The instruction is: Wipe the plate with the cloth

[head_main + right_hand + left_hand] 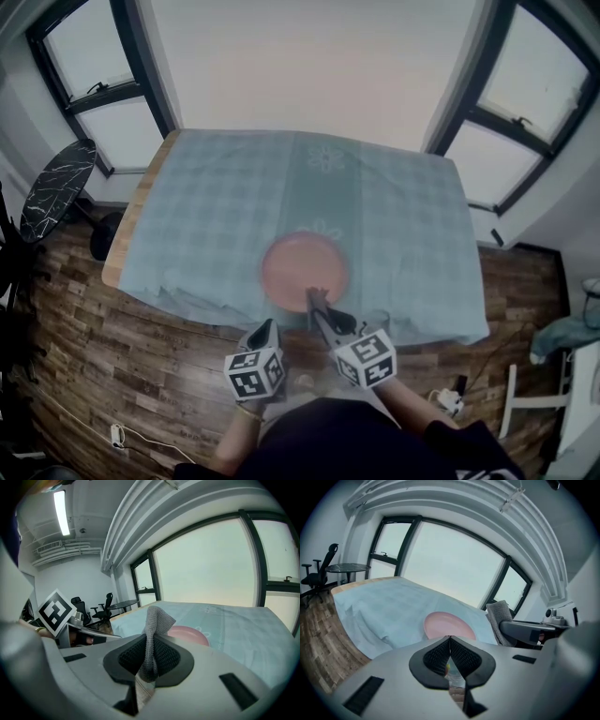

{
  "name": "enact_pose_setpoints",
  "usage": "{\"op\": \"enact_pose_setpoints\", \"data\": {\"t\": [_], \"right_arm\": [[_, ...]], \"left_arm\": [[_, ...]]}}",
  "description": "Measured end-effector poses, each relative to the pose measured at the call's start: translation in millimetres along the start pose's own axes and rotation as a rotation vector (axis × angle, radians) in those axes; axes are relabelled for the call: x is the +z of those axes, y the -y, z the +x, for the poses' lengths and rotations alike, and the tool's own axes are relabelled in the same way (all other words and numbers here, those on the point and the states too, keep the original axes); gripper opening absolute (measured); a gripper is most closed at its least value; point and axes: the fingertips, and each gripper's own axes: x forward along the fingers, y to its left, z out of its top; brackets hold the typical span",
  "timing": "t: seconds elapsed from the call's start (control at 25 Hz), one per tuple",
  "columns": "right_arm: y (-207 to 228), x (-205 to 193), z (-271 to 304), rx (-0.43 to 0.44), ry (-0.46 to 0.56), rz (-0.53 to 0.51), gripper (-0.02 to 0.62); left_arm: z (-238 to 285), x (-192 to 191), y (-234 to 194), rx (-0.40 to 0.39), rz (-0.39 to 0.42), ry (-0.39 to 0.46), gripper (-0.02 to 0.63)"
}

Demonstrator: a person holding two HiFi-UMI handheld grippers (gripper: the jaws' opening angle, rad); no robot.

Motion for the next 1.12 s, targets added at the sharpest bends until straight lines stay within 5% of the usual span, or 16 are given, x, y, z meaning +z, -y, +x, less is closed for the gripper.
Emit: {"op": "enact_pose_setpoints", "data": {"t": [1.12], "right_arm": [[91.1,16.8,112.5,0.01,-0.112,-0.062,0.034]], "left_arm": [[103.5,35.9,-37.5,0.093,-0.041,-0.069,0.014]]}}
